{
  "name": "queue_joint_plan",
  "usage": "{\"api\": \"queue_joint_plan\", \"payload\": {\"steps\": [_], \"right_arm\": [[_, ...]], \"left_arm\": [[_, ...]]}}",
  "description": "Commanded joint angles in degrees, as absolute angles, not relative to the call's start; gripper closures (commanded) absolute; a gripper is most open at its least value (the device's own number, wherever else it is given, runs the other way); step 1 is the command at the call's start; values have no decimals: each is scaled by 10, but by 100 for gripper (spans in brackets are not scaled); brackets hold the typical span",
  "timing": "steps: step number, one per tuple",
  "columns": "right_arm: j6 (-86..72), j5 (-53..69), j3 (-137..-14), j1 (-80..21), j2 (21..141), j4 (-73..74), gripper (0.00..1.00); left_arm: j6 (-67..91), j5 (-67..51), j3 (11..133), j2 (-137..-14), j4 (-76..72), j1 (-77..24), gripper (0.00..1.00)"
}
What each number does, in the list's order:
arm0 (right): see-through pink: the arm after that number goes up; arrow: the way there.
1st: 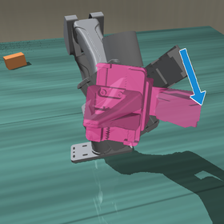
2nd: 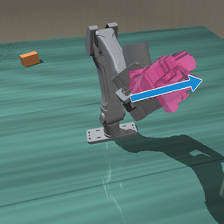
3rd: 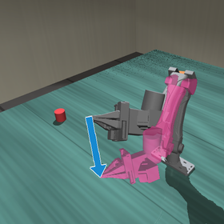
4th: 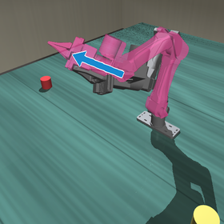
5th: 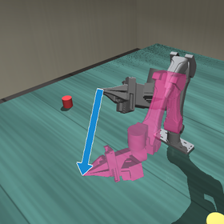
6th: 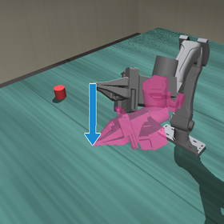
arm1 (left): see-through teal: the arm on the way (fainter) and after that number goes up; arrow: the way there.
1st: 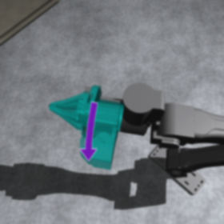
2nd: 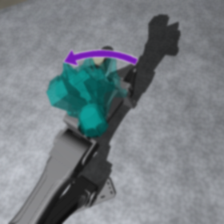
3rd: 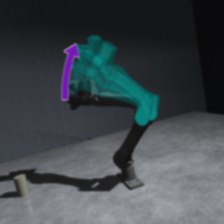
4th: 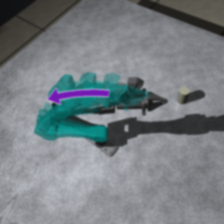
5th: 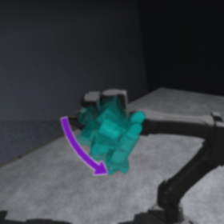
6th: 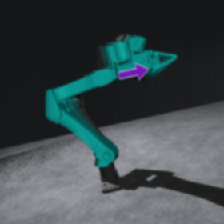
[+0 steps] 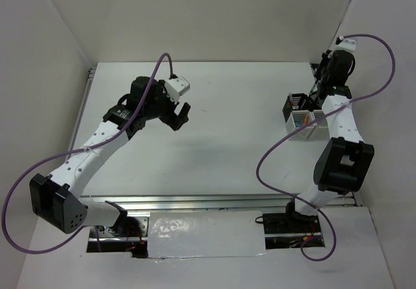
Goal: Sort the stationery into containers
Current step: Place the pen in the storage box.
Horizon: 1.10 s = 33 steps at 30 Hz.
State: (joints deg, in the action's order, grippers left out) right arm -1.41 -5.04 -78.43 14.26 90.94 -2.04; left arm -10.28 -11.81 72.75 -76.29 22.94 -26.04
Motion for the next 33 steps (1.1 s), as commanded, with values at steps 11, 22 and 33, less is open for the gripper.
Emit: {"api": "queue_joint_plan", "payload": {"steps": [11, 22, 33], "right_arm": [[-21, -84, -867, 133, 951, 50, 91], [-63, -116, -854, 113, 971, 22, 92], [-66, -132, -826, 106, 979, 7, 85]], "left_arm": [[-68, -171, 702, -747, 196, -244, 2], [-74, -176, 679, -729, 185, -237, 2], [-70, -182, 674, -736, 179, -229, 2]]}}
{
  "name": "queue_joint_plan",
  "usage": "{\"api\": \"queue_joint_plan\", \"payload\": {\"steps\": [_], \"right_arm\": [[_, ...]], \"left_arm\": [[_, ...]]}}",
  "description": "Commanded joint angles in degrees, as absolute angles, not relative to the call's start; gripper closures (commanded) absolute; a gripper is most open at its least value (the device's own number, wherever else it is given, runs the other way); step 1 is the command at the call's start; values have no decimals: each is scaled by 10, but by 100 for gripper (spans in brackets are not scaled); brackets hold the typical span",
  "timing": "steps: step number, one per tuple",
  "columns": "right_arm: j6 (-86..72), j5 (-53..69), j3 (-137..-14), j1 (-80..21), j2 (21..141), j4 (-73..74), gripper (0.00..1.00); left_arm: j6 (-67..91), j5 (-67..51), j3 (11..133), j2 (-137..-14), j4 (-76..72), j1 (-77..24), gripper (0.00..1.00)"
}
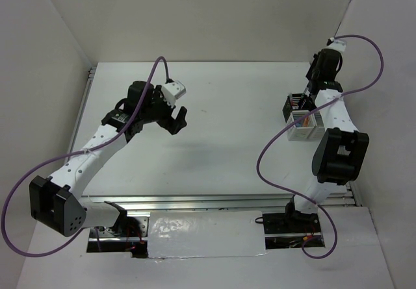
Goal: Sort the stationery into containers
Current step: Place the pen in the storage box, then reset both arms
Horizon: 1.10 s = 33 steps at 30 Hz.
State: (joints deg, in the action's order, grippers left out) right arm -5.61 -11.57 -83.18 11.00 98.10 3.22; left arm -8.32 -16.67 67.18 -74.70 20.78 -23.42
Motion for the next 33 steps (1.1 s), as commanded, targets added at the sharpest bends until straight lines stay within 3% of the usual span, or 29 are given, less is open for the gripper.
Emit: {"api": "queue_joint_plan", "payload": {"steps": [1, 6, 8, 12, 18, 23, 27, 33], "right_arm": [[-66, -132, -823, 105, 980, 7, 83], [-69, -124, -822, 105, 983, 21, 71], [-70, -125, -817, 104, 981, 21, 56], [-72, -113, -812, 102, 970, 32, 40], [-77, -82, -815, 101, 917, 78, 37], [-59, 65, -802, 105, 814, 132, 36], [-12, 194, -759, 105, 736, 223, 16], [41, 203, -619, 95, 593, 265, 5]], "left_arm": [[-68, -181, 675, -737, 179, -230, 2], [-55, -178, 686, -751, 192, -220, 1], [-47, -176, 691, -755, 197, -212, 1], [-37, -178, 701, -760, 204, -199, 1], [-19, -177, 710, -754, 204, -175, 1], [25, -154, 739, -765, 242, -146, 1], [50, -129, 733, -766, 261, -122, 1], [62, -106, 637, -696, 210, -95, 1]]}}
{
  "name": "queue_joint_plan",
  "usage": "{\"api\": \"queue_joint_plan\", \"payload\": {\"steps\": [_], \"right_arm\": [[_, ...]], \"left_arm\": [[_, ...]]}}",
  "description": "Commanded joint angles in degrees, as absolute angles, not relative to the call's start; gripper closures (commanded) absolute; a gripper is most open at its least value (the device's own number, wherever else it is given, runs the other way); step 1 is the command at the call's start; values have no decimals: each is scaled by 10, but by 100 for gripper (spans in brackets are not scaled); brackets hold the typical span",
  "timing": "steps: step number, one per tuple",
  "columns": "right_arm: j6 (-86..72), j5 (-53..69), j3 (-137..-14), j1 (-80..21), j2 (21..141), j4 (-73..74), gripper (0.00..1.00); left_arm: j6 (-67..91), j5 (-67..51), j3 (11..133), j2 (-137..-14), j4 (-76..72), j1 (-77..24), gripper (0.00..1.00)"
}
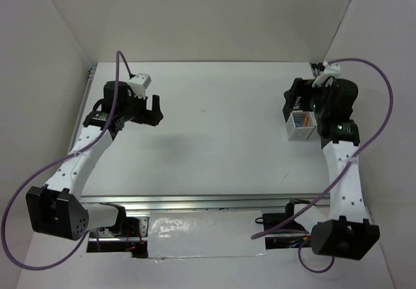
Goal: Sort the stationery into containers
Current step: Reset both arms
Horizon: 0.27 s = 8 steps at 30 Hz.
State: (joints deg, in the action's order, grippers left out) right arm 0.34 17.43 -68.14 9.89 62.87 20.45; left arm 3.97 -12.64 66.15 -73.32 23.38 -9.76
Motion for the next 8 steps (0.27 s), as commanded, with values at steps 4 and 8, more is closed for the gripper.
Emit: {"api": "queue_joint_plan", "payload": {"steps": [4, 8], "right_arm": [[71, 193, -532, 97, 498, 244, 4], [81, 204, -495, 94, 439, 248, 3]], "left_arm": [[62, -77, 585, -665, 201, -94, 1], [58, -61, 551, -633, 182, -94, 1]]}}
